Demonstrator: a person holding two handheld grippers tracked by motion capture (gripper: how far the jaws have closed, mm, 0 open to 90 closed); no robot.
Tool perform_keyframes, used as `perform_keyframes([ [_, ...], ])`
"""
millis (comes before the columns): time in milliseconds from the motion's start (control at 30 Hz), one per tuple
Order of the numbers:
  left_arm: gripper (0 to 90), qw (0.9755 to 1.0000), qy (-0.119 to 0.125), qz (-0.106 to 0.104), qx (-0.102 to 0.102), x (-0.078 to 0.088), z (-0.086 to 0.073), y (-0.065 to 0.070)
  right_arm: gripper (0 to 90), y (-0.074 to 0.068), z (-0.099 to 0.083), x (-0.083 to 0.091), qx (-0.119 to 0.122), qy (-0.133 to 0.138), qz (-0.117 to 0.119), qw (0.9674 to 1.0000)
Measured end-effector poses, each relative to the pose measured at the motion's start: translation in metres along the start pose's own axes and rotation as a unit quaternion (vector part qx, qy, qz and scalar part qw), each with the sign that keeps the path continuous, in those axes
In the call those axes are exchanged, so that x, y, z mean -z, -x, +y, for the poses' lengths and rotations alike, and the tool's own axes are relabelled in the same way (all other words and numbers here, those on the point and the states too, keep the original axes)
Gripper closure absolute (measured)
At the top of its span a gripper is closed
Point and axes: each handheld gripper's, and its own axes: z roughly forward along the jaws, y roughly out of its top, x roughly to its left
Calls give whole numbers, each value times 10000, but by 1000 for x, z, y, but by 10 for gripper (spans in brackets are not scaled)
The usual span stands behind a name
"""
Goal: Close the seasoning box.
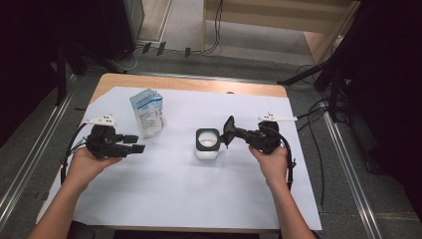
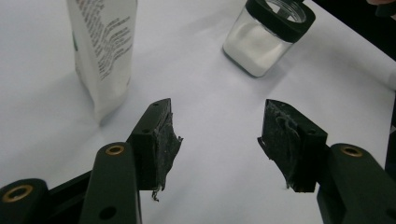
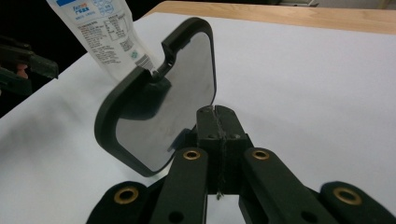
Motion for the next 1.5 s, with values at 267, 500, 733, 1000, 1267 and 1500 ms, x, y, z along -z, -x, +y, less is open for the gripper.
perform_keyframes([
  [267, 445, 9999, 16, -51, -105, -2, -2, 6, 900, -4, 6, -10, 43, -62, 54, 10000],
  [500, 445, 9999, -21, -77, -112, -6, -2, 6, 900, -6, 8, -13, 70, -52, 89, 9999],
  [733, 447, 9998, 9, -21, -202, -7, -3, 7, 900, -7, 9, -16, 95, -55, 95, 9999],
  [1000, 448, 9998, 23, -25, -187, -6, -3, 5, 900, -12, 10, -25, 173, -73, 147, 9997],
  [1267, 448, 9999, 27, -4, -162, -6, -4, 4, 900, -14, 11, -31, 176, -104, 193, 9996],
  [1500, 448, 9999, 33, -35, -144, -7, -5, 3, 900, -19, 8, -44, 270, -315, 204, 9989],
])
